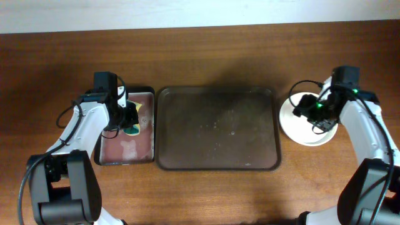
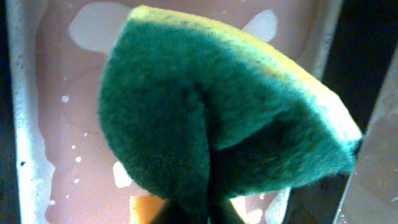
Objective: Clean dirty plates on tray and stack at the side
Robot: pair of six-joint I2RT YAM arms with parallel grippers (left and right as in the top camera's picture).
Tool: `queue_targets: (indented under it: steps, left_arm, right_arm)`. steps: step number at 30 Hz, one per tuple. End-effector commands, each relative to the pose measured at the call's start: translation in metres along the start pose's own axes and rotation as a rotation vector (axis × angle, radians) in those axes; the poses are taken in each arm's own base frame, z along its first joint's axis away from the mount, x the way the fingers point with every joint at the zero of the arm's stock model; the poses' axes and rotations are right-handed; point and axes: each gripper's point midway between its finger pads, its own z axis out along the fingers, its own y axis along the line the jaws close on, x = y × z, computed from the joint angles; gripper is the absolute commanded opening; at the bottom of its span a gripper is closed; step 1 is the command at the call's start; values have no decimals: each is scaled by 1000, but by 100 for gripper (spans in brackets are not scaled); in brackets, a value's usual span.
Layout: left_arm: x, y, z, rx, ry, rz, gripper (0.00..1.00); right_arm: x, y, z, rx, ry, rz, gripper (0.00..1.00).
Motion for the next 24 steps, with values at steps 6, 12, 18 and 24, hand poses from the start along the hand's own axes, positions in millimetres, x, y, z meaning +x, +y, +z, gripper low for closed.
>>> queue_targets:
  steps: [6,12,18,24]
  left_arm:
    - [-16,-10,-29,36,-51,41,72]
    - [26,-10,-98,35,-27,-36,72]
    - [86,-7,-166,92,-415,8,91]
    - [125,-5,-205,137,-712,30,100]
  right_arm:
    - [22,77,-16,-86,-3,-351,74]
    - [59,101,-74,-45,29,-477,99]
    - [93,88,-140,-81,-324,-529,99]
    - [142,54,-172,-154,-471,-547,99]
